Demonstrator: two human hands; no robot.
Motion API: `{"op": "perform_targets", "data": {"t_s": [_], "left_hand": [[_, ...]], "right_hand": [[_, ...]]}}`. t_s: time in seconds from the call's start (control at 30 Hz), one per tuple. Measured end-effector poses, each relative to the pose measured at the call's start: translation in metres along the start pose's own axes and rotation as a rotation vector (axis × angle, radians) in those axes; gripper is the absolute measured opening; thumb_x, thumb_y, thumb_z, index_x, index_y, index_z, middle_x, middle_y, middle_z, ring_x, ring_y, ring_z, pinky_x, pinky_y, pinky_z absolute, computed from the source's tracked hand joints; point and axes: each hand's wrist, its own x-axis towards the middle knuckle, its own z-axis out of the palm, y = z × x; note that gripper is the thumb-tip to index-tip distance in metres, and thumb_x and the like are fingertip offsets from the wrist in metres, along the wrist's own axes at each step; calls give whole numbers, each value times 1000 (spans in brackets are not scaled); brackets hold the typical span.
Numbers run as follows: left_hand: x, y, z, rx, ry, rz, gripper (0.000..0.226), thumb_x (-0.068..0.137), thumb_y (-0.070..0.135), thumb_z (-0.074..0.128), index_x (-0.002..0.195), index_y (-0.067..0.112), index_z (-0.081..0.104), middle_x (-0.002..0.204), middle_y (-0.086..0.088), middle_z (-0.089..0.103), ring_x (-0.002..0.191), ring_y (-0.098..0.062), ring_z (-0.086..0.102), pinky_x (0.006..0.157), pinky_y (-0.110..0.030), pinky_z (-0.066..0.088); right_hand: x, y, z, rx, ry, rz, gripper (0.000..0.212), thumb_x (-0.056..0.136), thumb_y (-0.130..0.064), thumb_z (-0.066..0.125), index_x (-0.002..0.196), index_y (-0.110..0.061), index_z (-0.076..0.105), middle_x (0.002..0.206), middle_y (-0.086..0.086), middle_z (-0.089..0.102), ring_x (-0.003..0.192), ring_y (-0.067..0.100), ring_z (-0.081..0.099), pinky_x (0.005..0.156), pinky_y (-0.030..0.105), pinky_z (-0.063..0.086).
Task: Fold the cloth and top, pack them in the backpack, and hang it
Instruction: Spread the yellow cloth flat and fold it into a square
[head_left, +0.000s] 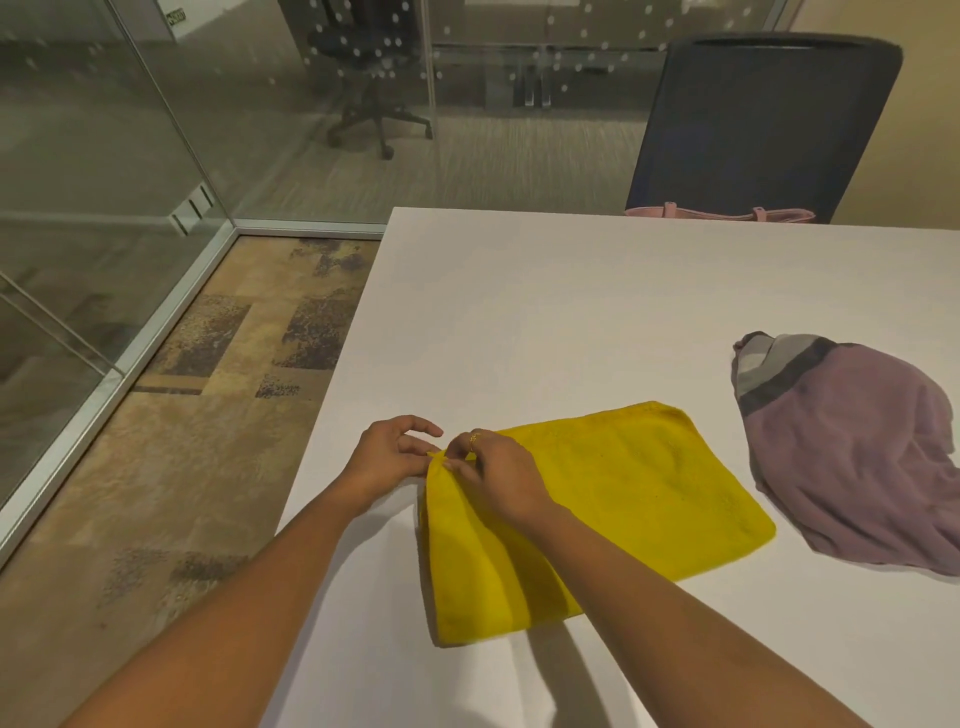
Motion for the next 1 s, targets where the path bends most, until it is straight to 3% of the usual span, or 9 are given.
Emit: {"op": "perform_targets", "data": {"t_s": [0.17,0.4,0.53,0.63,0.87,1.0], "left_hand": [[-4,2,0,-91,44,-18,15,89,0,56,91,13,64,77,-11,69,62,-12,67,64,-20,57],[-4,-4,-4,1,24,2,27,74,-4,72,92,15,64,83,-15,70,79,-25,68,77,-33,58],[3,-8,-4,58,62,14,19,77,-2,70,88,13,65,80,-13,68,80,-28,66,74,-30,58],[10,-12,-5,109,104,27,17,77,-2,70,83,12,66,76,-13,67,79,-28,65,71,-23,56],[21,-22,-8,206,194,38,17,79,-3,68,96,0,69,73,-8,66,75,-26,63,65,-10,52],[26,-24,-7,242,213,38,16,80,-3,67,95,-1,69,75,-8,65,77,-27,63,63,-8,51]], "right_hand": [[2,-3,2,-40,40,9,21,91,-33,54,101,-17,65,104,1,66,93,19,59,71,28,42],[3,-1,1,-33,54,-1,21,91,-31,54,101,-15,64,104,3,65,93,21,60,72,29,43],[0,21,-17,-56,55,26,20,93,-27,53,104,-15,64,108,2,63,92,20,59,72,27,41],[-5,58,-42,-82,112,140,17,92,-21,54,104,-14,64,110,3,63,90,20,60,70,25,38],[-23,151,-115,-84,389,534,22,91,-9,53,109,-5,64,114,16,63,97,33,60,79,35,45],[-23,177,-129,-65,280,590,27,92,-15,55,117,-6,62,119,16,62,104,33,59,87,40,47]]}}
